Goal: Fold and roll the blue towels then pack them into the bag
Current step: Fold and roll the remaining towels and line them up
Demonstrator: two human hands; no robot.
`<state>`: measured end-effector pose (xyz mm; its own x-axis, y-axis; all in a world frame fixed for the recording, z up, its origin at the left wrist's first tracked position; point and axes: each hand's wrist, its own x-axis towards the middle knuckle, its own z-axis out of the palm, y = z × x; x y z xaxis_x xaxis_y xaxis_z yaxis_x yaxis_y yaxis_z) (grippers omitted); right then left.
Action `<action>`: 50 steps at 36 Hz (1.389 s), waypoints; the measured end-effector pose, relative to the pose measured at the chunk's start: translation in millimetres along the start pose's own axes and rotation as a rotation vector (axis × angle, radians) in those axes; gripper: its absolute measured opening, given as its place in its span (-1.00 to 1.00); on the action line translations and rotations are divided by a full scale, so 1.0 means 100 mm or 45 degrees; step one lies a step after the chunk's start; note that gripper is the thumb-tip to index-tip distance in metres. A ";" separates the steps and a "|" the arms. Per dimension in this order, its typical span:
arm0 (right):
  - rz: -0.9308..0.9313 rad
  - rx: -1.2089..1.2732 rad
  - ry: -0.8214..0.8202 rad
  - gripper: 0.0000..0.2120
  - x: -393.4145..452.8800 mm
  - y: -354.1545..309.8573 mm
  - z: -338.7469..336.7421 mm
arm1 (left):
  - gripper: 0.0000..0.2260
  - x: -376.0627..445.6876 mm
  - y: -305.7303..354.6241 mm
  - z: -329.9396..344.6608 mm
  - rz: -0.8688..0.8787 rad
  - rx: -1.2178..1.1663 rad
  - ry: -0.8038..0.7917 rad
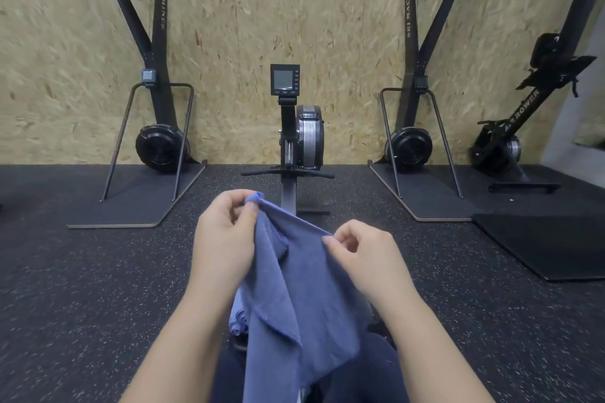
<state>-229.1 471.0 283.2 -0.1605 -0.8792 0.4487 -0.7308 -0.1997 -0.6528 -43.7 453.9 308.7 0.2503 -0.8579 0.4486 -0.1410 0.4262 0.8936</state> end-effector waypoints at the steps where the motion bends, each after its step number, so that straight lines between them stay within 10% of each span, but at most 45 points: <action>1: 0.019 -0.011 -0.015 -0.81 0.00 0.00 0.02 | -0.80 0.01 0.00 -0.02 0.003 -0.011 0.023; 30: -0.015 0.777 -0.179 -0.71 -0.05 -0.39 0.37 | -0.45 -0.23 -0.19 0.01 -0.004 -0.030 -0.405; 50: 0.016 0.904 -0.233 -0.79 -0.10 -0.39 0.35 | -0.85 -0.24 -0.29 0.06 0.467 0.461 -0.221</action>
<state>-176.4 472.4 282.9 -0.0071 -0.9290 0.3699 -0.1136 -0.3668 -0.9233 -51.3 460.4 272.3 -0.0350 -0.7192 0.6940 -0.5178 0.6070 0.6029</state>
